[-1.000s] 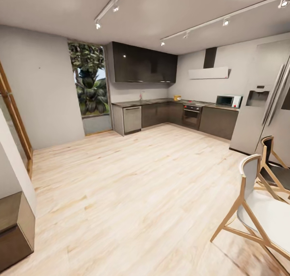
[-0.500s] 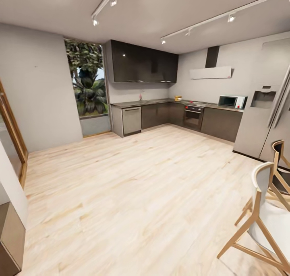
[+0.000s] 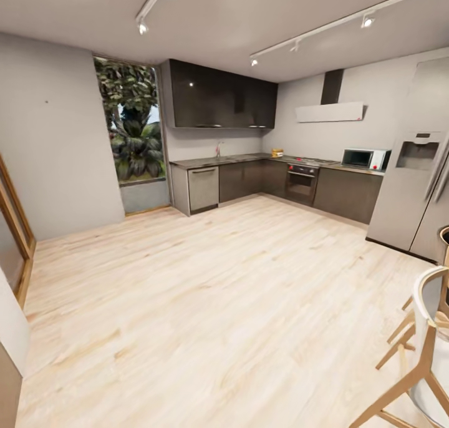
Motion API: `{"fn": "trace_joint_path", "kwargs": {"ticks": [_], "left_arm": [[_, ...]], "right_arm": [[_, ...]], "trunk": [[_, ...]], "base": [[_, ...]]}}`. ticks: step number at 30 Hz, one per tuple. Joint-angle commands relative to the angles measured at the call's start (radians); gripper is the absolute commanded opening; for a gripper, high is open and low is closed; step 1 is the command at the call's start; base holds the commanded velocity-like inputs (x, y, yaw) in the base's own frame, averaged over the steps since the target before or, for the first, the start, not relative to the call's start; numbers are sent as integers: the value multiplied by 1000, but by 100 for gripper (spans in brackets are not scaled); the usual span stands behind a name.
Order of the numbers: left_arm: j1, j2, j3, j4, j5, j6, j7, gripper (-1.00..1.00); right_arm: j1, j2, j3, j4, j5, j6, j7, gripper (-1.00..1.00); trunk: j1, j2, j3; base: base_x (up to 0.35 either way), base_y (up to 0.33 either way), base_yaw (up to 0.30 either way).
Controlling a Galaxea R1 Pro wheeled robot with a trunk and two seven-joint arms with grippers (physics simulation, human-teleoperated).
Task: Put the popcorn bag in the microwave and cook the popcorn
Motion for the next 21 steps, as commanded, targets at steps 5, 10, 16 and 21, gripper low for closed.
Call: {"fn": "trace_joint_path", "kwargs": {"ticks": [5, 10, 16, 21], "left_arm": [[0, -1, 6, -1, 6, -2, 1, 100], [0, -2, 6, -1, 7, -1, 1, 100], [0, 0, 6, 0, 8, 0, 1, 100], [0, -1, 6, 0, 8, 1, 1, 100]], "right_arm": [[0, 0, -2, 1, 4, -5, 0, 100], [0, 0, -2, 1, 4, -5, 0, 100], [0, 0, -2, 1, 5, -5, 0, 100], [0, 0, -1, 1, 6, -5, 0, 100]], "trunk": [[1, 0, -1], [1, 0, -1], [1, 0, -1], [1, 0, -1]], "base": [[322, 0, 0], [322, 0, 0], [322, 0, 0], [322, 0, 0]]}}
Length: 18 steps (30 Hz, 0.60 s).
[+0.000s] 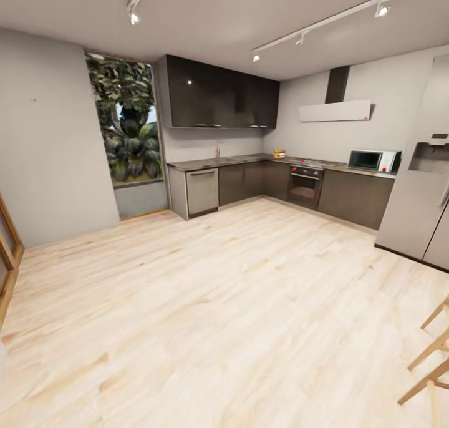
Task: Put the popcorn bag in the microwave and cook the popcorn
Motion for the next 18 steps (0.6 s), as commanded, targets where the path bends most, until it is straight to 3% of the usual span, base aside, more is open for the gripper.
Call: {"fn": "trace_joint_path", "kwargs": {"ticks": [1, 18], "left_arm": [[0, -1, 6, -1, 6, -2, 1, 100], [0, -3, 6, -1, 5, -4, 1, 100]], "right_arm": [[0, 0, -1, 1, 4, -5, 0, 100], [0, 0, 1, 1, 7, -5, 0, 100]], "trunk": [[1, 0, -1], [1, 0, -1]], "base": [[322, 0, 0], [322, 0, 0]]}}
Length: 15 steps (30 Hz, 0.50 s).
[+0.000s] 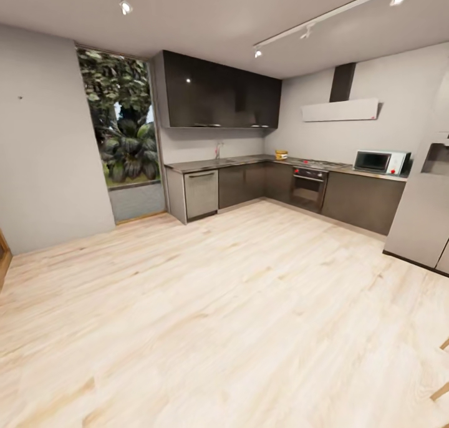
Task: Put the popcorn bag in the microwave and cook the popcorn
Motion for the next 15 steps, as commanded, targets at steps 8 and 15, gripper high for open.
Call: {"fn": "trace_joint_path", "kwargs": {"ticks": [8, 15], "left_arm": [[0, 0, 6, 0, 6, 0, 1, 100], [0, 1, 6, 0, 6, -1, 1, 100]], "right_arm": [[0, 0, -3, 1, 2, -5, 0, 100], [0, 0, -3, 1, 2, -5, 0, 100]], "trunk": [[1, 0, -1], [1, 0, -1]], "base": [[322, 0, 0], [322, 0, 0]]}}
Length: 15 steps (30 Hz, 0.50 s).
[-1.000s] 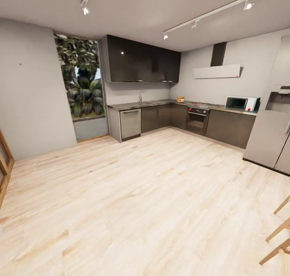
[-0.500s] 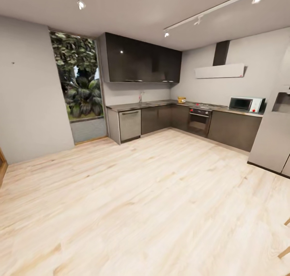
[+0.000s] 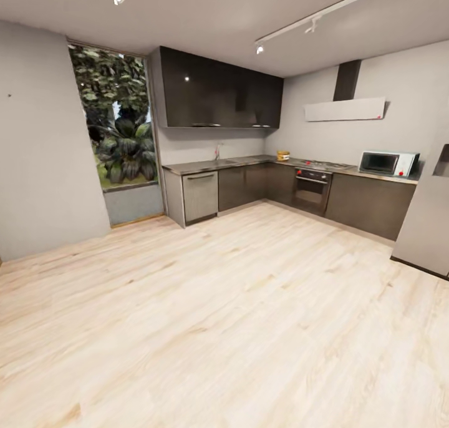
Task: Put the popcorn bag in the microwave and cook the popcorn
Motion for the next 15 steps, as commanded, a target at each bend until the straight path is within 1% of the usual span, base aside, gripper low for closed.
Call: {"fn": "trace_joint_path", "kwargs": {"ticks": [1, 15], "left_arm": [[0, 0, 6, -1, 6, -2, 1, 100], [0, -2, 6, -2, 6, -3, 1, 100]], "right_arm": [[0, 0, -1, 1, 5, -5, 0, 100], [0, 0, 0, 1, 7, -4, 0, 100]], "trunk": [[1, 0, -1], [1, 0, -1]], "base": [[322, 0, 0], [322, 0, 0]]}}
